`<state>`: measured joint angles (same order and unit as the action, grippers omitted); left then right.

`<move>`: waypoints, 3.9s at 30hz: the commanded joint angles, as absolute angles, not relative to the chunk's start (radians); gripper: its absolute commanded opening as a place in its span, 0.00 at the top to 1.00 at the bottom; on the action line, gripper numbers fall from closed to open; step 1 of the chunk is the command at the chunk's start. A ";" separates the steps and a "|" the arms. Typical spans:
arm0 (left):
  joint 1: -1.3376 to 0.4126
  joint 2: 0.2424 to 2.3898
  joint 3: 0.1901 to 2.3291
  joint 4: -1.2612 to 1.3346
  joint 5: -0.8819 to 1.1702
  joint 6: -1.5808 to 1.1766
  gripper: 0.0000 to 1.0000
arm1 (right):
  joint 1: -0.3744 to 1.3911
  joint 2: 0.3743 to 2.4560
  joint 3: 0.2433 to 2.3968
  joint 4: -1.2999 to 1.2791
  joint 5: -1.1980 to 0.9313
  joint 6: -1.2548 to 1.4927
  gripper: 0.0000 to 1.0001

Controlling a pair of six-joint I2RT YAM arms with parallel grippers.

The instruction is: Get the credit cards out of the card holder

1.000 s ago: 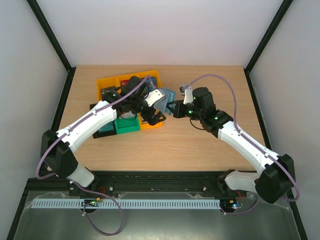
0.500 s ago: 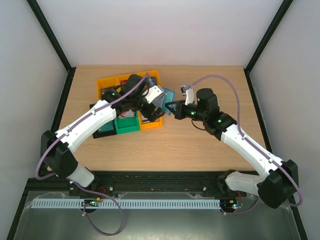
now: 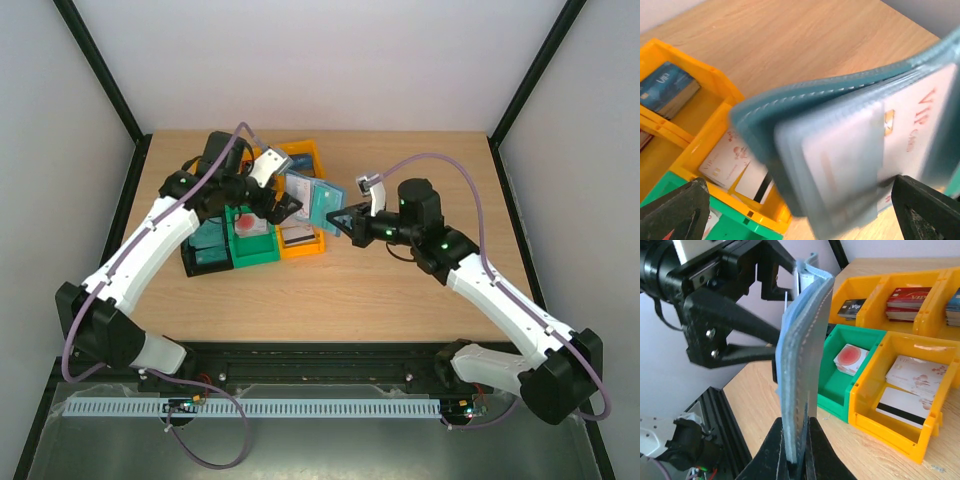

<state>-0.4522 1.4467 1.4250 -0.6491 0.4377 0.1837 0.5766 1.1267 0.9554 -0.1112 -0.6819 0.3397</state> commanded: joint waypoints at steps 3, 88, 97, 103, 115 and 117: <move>-0.393 1.406 1.388 -0.578 0.425 0.122 0.01 | 0.581 1.082 0.939 -0.095 -0.756 0.306 0.98; -0.341 1.368 1.364 -0.723 1.111 0.268 0.98 | 0.632 1.292 0.820 0.559 -0.787 0.640 0.71; -0.353 1.380 1.361 -0.727 1.133 0.280 0.98 | 0.638 1.343 0.825 0.711 -1.001 0.733 0.96; -0.354 1.385 1.353 -0.709 1.127 0.264 0.98 | 0.638 1.330 0.808 0.805 -1.054 0.784 0.98; -0.371 1.391 1.354 -0.702 1.107 0.255 0.98 | 0.660 1.323 0.841 0.680 -0.981 0.711 0.98; -0.371 1.389 1.351 -0.701 1.096 0.255 0.98 | 0.660 1.303 0.839 0.643 -0.959 0.679 0.98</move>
